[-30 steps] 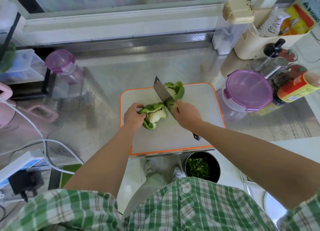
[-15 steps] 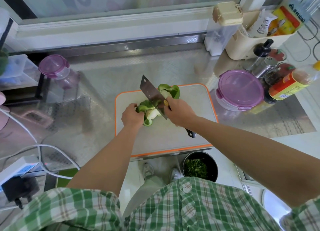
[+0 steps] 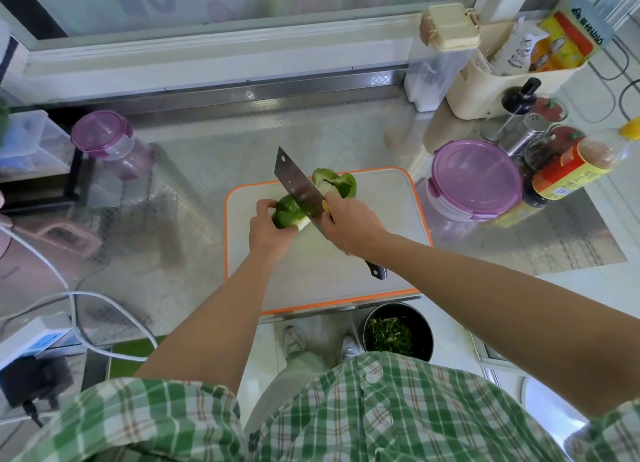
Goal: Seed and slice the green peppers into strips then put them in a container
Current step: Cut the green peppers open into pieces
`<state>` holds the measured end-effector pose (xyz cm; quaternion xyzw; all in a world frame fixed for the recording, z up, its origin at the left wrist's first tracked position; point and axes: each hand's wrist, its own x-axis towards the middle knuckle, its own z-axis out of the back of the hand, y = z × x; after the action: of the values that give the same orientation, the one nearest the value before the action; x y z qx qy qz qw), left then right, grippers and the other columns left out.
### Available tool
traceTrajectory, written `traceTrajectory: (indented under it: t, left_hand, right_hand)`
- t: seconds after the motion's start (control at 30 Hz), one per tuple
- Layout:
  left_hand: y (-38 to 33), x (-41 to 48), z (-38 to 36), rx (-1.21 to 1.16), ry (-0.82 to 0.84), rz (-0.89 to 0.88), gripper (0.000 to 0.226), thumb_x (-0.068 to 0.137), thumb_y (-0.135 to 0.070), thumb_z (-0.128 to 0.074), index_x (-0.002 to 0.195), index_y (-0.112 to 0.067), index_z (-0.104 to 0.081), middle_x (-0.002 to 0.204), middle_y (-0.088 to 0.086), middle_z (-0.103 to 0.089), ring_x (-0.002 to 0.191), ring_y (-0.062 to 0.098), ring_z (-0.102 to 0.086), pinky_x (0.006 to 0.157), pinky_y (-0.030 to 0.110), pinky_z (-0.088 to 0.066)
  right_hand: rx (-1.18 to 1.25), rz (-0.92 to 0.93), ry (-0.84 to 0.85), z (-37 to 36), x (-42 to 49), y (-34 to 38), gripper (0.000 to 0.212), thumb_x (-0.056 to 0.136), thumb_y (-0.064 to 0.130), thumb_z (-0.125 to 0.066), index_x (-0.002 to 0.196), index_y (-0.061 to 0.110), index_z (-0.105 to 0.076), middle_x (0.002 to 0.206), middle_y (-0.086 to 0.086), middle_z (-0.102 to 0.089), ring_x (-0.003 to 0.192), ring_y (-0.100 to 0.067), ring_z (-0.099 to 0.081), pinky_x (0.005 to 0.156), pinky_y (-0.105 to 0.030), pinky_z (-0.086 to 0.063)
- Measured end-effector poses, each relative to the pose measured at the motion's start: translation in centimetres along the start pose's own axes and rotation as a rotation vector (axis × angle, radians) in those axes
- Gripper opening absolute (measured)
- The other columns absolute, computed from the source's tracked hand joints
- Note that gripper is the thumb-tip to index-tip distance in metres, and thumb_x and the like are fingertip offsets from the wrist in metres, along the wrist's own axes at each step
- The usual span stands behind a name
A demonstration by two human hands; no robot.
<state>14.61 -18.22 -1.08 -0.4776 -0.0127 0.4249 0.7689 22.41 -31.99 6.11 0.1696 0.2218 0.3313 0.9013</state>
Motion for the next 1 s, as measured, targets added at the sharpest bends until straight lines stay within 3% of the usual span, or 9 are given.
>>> traceTrajectory:
  t: [0.1, 0.17, 0.33, 0.53, 0.63, 0.7, 0.77, 0.9, 1.0]
  left_hand:
    - [-0.1, 0.2, 0.1, -0.121, 0.012, 0.047, 0.037, 0.083, -0.036, -0.067, 0.111, -0.03, -0.044, 0.11, 0.011, -0.057, 0.094, 0.03, -0.062, 0.081, 0.049, -0.057]
    - [-0.2, 0.5, 0.1, -0.134, -0.022, 0.036, 0.028, 0.089, -0.034, -0.065, 0.107, -0.027, -0.045, 0.101, 0.008, -0.058, 0.093, 0.033, -0.063, 0.078, 0.054, -0.057]
    - [-0.7, 0.6, 0.0, -0.055, -0.057, 0.029, 0.03, 0.088, -0.029, -0.069, 0.105, -0.022, -0.045, 0.084, -0.004, -0.053, 0.091, 0.033, -0.062, 0.077, 0.053, -0.057]
    - [-0.7, 0.0, -0.1, 0.141, -0.115, -0.029, 0.03, 0.092, -0.027, -0.064, 0.115, -0.016, -0.047, 0.097, 0.0, -0.057, 0.093, 0.031, -0.06, 0.079, 0.037, -0.05]
    - [-0.8, -0.1, -0.1, 0.179, -0.124, -0.044, 0.03, 0.094, -0.025, -0.061, 0.117, -0.013, -0.046, 0.106, 0.006, -0.062, 0.095, 0.031, -0.059, 0.075, 0.034, -0.042]
    - [-0.8, -0.2, -0.3, 0.205, -0.126, -0.071, 0.028, 0.094, -0.023, -0.06, 0.115, -0.011, -0.045, 0.109, 0.008, -0.064, 0.096, 0.032, -0.06, 0.074, 0.034, -0.04]
    - [-0.8, -0.4, -0.5, 0.222, -0.127, -0.094, 0.026, 0.094, -0.021, -0.059, 0.113, -0.009, -0.044, 0.11, 0.01, -0.064, 0.096, 0.032, -0.06, 0.072, 0.034, -0.038]
    - [-0.7, -0.3, -0.3, 0.215, -0.128, -0.083, 0.026, 0.094, -0.019, -0.059, 0.114, -0.009, -0.045, 0.112, 0.009, -0.064, 0.097, 0.032, -0.059, 0.073, 0.032, -0.035]
    - [-0.8, -0.2, -0.4, 0.219, -0.118, -0.09, 0.025, 0.094, -0.019, -0.06, 0.112, -0.009, -0.045, 0.111, 0.009, -0.064, 0.097, 0.03, -0.059, 0.072, 0.031, -0.034]
  right_hand:
    - [0.006, -0.004, 0.022, 0.4, -0.1, 0.3, 0.014, 0.098, 0.021, -0.035, 0.087, 0.012, -0.033, 0.065, -0.002, -0.041, 0.055, -0.024, -0.045, 0.049, -0.027, -0.031]
    - [-0.002, -0.009, 0.039, 0.8, -0.2, 0.7, 0.012, 0.097, 0.019, -0.034, 0.088, 0.012, -0.034, 0.067, -0.001, -0.042, 0.057, -0.024, -0.048, 0.051, -0.026, -0.033]
    - [-0.108, -0.033, 0.097, 1.5, 0.2, 2.3, 0.003, 0.098, 0.012, -0.039, 0.094, 0.012, -0.038, 0.082, -0.004, -0.048, 0.067, -0.023, -0.049, 0.045, -0.024, -0.03]
    - [-0.114, -0.075, 0.108, 1.2, 1.1, 3.8, 0.008, 0.094, 0.008, -0.041, 0.094, 0.01, -0.033, 0.082, -0.007, -0.049, 0.073, -0.026, -0.05, 0.063, -0.031, -0.045]
    - [-0.181, -0.085, 0.141, 1.6, 1.0, 4.1, 0.011, 0.093, 0.006, -0.046, 0.104, 0.007, -0.046, 0.087, -0.009, -0.058, 0.069, -0.025, -0.055, 0.063, -0.033, -0.054]
    - [-0.217, -0.07, 0.169, 1.8, 1.2, 4.3, 0.006, 0.092, 0.004, -0.046, 0.097, 0.007, -0.047, 0.078, -0.008, -0.058, 0.059, -0.021, -0.055, 0.055, -0.029, -0.051]
    - [-0.236, -0.068, 0.196, 1.8, 1.3, 4.6, 0.008, 0.09, 0.002, -0.046, 0.088, 0.009, -0.043, 0.068, -0.004, -0.051, 0.058, -0.02, -0.056, 0.045, -0.027, -0.04]
    - [-0.134, -0.016, 0.144, 1.0, 0.8, 4.7, 0.007, 0.091, 0.006, -0.046, 0.093, 0.013, -0.047, 0.08, -0.008, -0.048, 0.086, -0.031, -0.059, 0.064, -0.035, -0.043]
    - [-0.21, -0.086, 0.193, 1.3, 1.0, 4.6, 0.013, 0.089, 0.001, -0.049, 0.08, 0.009, -0.043, 0.074, -0.007, -0.05, 0.068, -0.024, -0.056, 0.058, -0.033, -0.044]
